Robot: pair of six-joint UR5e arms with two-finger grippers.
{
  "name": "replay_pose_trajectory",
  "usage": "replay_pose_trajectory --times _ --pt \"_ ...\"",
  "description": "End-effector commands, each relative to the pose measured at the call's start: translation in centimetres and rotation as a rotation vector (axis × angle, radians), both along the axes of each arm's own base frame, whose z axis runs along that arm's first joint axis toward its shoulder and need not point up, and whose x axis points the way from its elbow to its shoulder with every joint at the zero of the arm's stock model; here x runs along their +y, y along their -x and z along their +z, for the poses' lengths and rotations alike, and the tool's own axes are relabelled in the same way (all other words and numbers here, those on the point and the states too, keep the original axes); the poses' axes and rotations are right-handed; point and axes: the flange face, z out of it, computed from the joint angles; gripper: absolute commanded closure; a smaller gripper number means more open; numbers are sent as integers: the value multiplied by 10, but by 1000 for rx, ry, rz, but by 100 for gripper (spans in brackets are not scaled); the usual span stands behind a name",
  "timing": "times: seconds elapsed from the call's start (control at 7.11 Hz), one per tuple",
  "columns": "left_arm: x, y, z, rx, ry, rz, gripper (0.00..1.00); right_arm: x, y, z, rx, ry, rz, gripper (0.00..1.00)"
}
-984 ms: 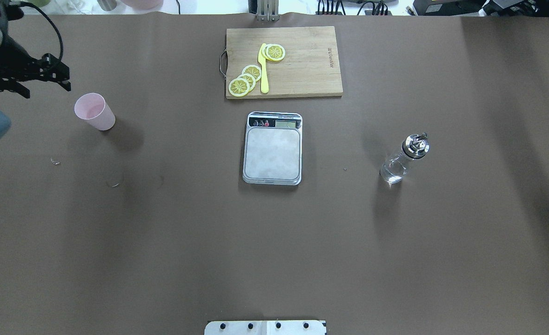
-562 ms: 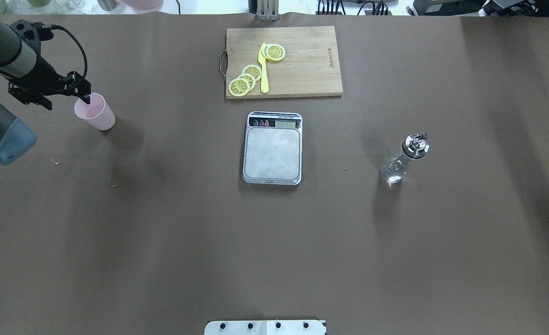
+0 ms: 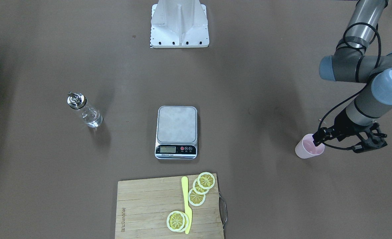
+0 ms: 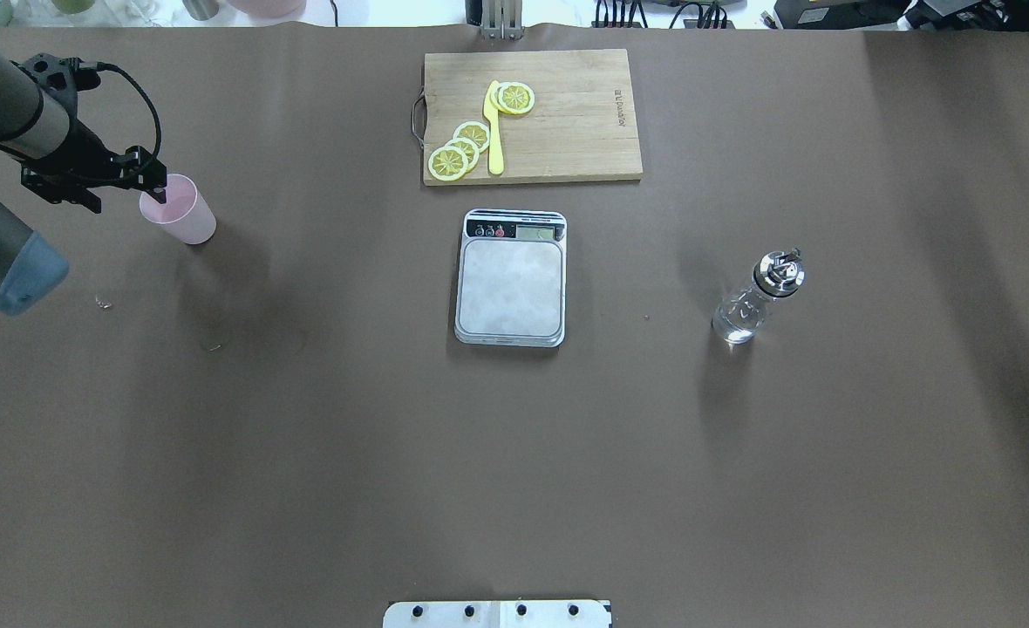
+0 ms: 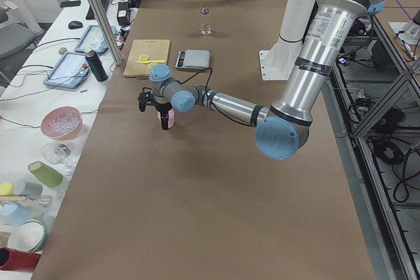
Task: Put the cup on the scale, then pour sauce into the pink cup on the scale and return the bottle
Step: 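Move the left gripper down to the pink cup and grasp it, then lift the pink cup with the left gripper and carry it over the scale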
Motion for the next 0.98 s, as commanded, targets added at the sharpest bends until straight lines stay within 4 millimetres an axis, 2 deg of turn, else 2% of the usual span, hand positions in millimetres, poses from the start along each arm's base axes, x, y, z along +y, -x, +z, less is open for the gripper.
replay_pose_trajectory --times 0.0,0.14,0.42,0.56,0.7,0.84 --pt "5 -13 -1 5 0 16 46 -1 1 -1 -2 -2 -1 0" --pt "10 -23 -3 6 -3 33 62 -1 2 -1 0 -2 -4 0" --pt "10 -24 -7 14 15 12 100 -1 2 -2 0 -6 -6 0" --pt "9 -23 -10 15 27 14 100 -1 2 -3 0 -9 -6 0" --pt "-3 2 -12 13 55 -22 100 -1 2 -4 0 -12 -7 0" --pt "-19 30 -34 64 105 -36 100 -5 2 -10 -1 -20 -4 0"
